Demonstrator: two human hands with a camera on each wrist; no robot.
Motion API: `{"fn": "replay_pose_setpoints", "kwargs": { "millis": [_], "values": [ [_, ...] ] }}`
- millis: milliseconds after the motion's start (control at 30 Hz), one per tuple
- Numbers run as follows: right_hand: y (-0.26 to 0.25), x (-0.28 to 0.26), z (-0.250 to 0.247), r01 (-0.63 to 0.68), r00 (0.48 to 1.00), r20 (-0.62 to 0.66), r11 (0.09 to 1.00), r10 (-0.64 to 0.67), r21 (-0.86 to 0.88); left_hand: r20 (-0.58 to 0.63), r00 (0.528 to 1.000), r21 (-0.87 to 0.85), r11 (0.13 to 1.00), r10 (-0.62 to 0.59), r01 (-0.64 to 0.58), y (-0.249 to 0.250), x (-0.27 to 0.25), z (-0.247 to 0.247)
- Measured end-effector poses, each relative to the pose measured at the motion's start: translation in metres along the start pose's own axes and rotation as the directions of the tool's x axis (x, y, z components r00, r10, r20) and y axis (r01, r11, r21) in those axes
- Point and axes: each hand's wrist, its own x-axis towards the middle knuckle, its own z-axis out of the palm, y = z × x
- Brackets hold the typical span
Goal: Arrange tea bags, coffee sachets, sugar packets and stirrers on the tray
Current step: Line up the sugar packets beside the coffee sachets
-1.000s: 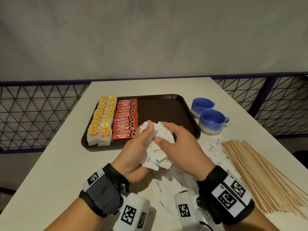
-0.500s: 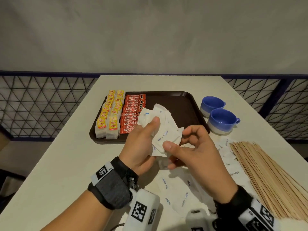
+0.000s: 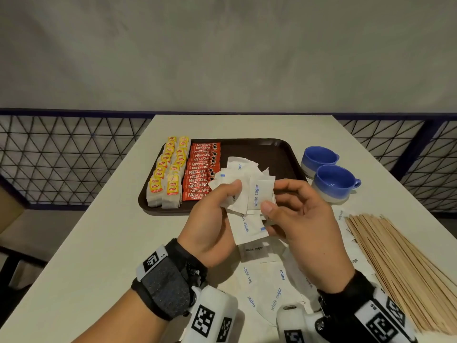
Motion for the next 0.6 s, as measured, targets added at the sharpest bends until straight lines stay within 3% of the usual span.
{"fn": "replay_pose_setpoints", "kwargs": {
  "millis": [300,433,500,600],
  "values": [
    [0.000,0.006,-0.007,0.006,0.999,-0.048,0.968,-0.019,-0.252,0.094,0.987,0.035,0.991,-0.129,0.126,-0.002,-0.002,-0.004],
    [0.003,0.011,-0.009,0.007,0.996,-0.077,0.884,-0.048,-0.467,-0.034,0.996,0.004,0.996,-0.084,0.084,-0.001,0.003,-0.001],
    [0.003,0.012,-0.010,-0.015,0.997,-0.070,0.888,-0.019,-0.460,-0.093,0.995,0.018,0.999,-0.045,0.047,0.000,0.009,-0.004],
    [0.000,0.005,-0.011,0.003,0.998,0.056,0.853,0.031,-0.522,-0.141,0.990,0.043,0.999,-0.011,0.017,0.005,0.014,-0.015]
  ]
}}
